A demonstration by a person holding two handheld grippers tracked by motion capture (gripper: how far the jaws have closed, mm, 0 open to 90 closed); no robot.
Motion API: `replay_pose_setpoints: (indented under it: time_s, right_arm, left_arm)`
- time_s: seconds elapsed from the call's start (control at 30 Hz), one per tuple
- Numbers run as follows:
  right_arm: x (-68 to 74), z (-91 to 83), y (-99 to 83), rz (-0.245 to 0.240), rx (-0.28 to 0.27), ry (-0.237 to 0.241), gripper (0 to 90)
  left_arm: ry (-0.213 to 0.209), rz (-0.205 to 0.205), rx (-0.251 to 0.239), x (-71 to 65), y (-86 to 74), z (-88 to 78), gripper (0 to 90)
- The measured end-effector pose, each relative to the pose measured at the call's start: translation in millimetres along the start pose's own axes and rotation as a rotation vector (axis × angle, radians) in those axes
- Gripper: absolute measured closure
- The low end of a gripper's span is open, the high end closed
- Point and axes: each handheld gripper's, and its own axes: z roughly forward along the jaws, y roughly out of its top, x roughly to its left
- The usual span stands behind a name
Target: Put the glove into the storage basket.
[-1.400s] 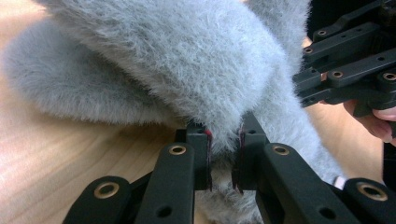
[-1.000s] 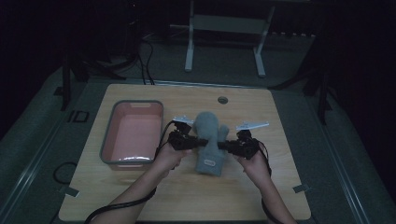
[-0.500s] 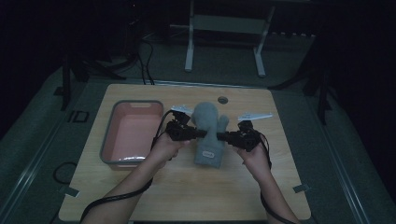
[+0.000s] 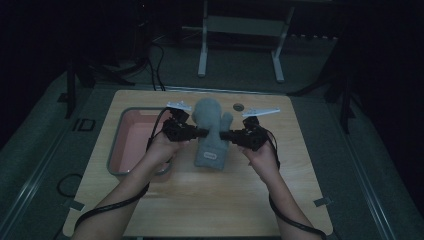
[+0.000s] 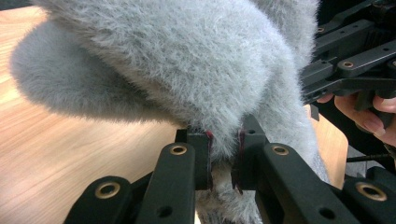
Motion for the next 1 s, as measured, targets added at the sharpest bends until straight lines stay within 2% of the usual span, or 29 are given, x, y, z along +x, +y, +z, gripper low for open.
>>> replay_pose_setpoints:
  time_s: [0.3,0.43,0.6,0.77,1.0]
  right_arm:
    - [15.4,22.5,23.8,-0.023,0.006,0.025,81.8]
    - [19.7,32.5,35.7,-0.014,-0.012,0.066,81.8]
    - [35.3,49.2,49.4,-0.048,0.011,0.066,81.8]
    - [49.9,67.4,63.5,-0.054,0.019,0.087,81.8]
    - [71.7,94.1,84.7,-0.072,0.027,0.112,81.9]
  left_arm:
    - [0.046,-0.018,-0.021,15.0,-0.2,-32.1,81.2]
    - [0.068,-0.027,-0.04,22.1,-1.1,-49.7,81.2]
    - [0.105,-0.045,-0.041,29.9,-3.7,-70.4,81.2]
    - [0.148,-0.056,-0.039,38.1,-5.3,-94.3,81.2]
    - [0.209,-0.073,-0.068,50.0,-12.6,-128.5,81.2]
